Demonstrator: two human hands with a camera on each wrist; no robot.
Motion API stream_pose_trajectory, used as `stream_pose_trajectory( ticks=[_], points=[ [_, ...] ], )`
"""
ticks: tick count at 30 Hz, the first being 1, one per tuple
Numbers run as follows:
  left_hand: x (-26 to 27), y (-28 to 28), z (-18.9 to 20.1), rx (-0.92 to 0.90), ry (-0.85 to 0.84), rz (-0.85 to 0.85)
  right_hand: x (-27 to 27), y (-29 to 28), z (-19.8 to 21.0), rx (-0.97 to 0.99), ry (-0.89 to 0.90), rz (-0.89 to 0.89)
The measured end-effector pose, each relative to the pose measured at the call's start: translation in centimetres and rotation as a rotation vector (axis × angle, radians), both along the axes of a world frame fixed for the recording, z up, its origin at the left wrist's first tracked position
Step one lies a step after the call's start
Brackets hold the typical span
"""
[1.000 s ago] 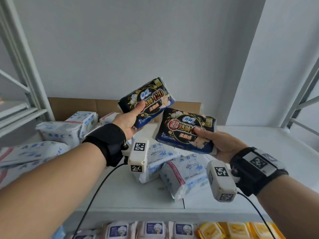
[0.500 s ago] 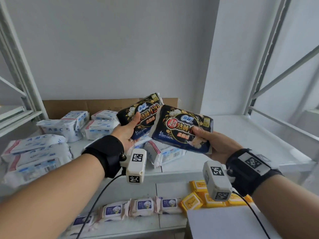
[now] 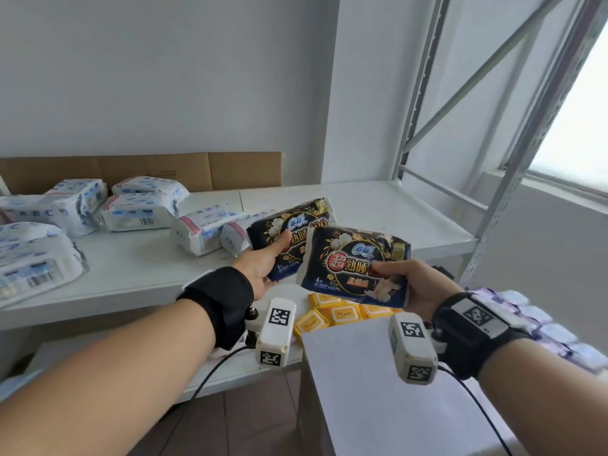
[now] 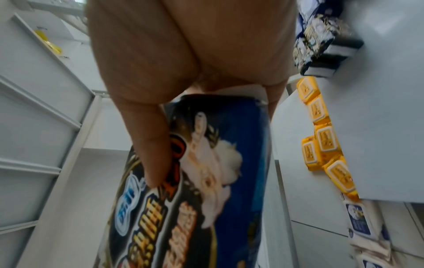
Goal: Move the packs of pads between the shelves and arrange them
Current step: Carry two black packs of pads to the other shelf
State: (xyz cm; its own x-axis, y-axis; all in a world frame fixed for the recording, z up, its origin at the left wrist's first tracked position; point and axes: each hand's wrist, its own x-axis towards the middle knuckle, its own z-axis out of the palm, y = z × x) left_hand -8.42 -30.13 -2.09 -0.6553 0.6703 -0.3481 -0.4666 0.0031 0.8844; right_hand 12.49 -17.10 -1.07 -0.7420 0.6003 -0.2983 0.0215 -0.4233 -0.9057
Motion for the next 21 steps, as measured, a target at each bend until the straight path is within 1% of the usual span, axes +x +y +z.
stream_pose_trajectory(
  ticks=[4,8,14,17,21],
  points=[
    [5.4,2.4,0.5,-0.006,0.026,-0.027,5.5,1.7,0.5,0.005,0.005,-0.005],
    [12.1,6.1,0.7,-0.035,0.036,-0.021,11.9,4.5,0.5,0.01,-0.001,-0.029],
    [21.8,12.3,-0.9,-0.037,0.025,-0.04,21.2,10.0,0.6,0.05,-0.088,-0.031],
    [25.3,15.4,-1.8,-0.052,0.082,-0.048,24.9,12.8,0.6,0.079,-0.133,-0.028],
    [28.4,19.4,-3.0,-0.109,0.14,-0.078,28.1,16.7,0.0,0.133,-0.172,-0.011]
  ],
)
